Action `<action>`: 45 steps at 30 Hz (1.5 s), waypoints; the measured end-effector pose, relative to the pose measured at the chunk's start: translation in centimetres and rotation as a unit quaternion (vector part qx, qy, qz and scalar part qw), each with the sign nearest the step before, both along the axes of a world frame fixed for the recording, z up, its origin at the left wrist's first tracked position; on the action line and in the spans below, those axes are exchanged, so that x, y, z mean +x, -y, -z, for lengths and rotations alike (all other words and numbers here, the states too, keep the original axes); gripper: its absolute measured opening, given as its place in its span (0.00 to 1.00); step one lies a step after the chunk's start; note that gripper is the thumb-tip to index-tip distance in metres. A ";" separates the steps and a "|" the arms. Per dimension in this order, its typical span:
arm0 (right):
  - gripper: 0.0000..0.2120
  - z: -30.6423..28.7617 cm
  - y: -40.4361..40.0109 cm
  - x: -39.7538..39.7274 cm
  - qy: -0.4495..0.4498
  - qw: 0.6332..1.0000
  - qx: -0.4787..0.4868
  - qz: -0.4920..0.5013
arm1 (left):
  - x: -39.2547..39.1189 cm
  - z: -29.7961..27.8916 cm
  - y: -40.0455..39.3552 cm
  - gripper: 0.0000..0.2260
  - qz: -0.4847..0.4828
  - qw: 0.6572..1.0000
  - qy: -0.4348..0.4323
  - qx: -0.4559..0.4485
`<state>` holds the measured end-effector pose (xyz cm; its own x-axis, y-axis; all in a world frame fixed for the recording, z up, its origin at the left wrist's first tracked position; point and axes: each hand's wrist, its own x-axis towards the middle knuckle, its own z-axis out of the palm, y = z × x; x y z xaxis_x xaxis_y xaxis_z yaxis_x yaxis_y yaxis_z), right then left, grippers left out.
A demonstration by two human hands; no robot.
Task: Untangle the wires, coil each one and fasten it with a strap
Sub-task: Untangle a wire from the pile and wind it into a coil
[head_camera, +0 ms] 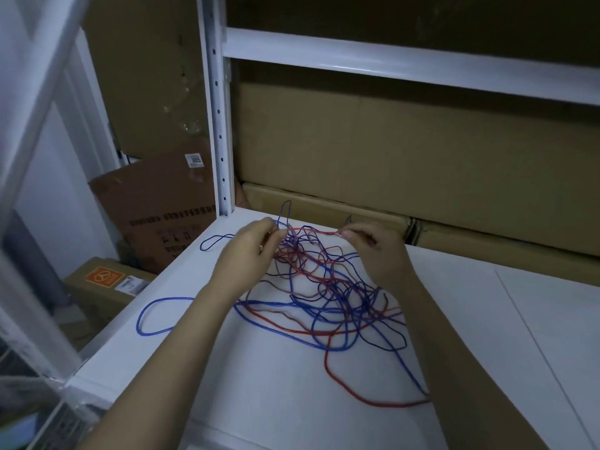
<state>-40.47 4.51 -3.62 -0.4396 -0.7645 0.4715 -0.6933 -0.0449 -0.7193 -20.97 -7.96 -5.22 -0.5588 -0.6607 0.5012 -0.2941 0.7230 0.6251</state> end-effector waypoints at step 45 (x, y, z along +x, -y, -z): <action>0.06 -1.7 4.2 3.3 -0.284 0.943 -0.160 0.070 | 0.4 -5.9 2.5 0.20 0.136 0.975 -0.060 0.167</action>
<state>-37.14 0.26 -1.93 -0.1330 -0.4967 0.8577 -0.9780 -0.0748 -0.1949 -20.52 -10.46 0.66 -0.6863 -0.6342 0.3560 -0.0307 0.5143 0.8571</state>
